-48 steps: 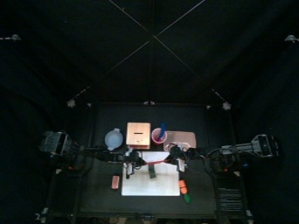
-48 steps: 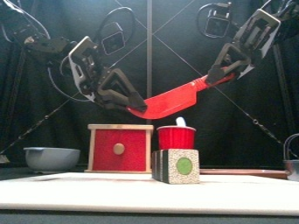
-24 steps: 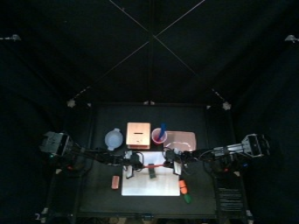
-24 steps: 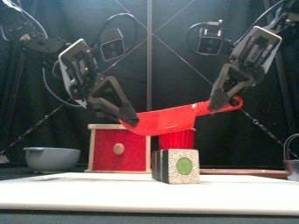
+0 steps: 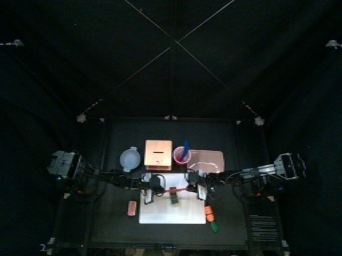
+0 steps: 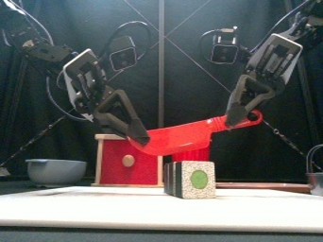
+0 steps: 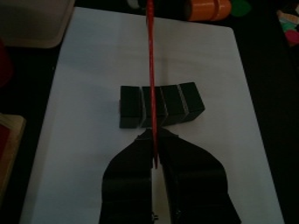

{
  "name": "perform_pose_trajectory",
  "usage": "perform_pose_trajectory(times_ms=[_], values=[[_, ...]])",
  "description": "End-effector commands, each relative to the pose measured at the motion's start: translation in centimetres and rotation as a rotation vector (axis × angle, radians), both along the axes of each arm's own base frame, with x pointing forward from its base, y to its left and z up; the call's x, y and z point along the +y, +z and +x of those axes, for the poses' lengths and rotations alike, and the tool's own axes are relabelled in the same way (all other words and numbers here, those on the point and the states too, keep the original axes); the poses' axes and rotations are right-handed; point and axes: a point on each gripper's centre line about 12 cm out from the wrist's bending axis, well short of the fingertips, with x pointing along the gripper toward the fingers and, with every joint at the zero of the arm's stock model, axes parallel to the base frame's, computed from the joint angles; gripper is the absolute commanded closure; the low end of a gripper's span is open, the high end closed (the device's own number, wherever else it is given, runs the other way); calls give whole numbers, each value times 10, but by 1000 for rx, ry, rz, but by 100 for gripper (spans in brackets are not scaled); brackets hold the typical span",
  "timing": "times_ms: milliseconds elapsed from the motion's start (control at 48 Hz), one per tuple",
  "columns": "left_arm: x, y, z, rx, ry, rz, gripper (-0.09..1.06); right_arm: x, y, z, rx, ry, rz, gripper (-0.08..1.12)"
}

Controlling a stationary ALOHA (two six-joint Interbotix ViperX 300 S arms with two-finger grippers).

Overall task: Place sushi on board then cut the sushi with the knife then place the pieces on the plate
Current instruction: Cut the sushi into 4 pieces

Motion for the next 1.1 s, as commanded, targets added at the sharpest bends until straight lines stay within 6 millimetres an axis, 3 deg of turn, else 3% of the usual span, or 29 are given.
perform_pose_trajectory(times_ms=[21, 771, 1104], values=[[0, 7, 6, -26, 2, -2, 57, -3, 8, 3, -28, -11, 2, 55], [4, -4, 13, 1, 11, 5, 57, -10, -2, -1, 8, -34, 3, 55], [12, -8, 14, 11, 25, 13, 57, -12, -18, 0, 60, -42, 6, 55]])
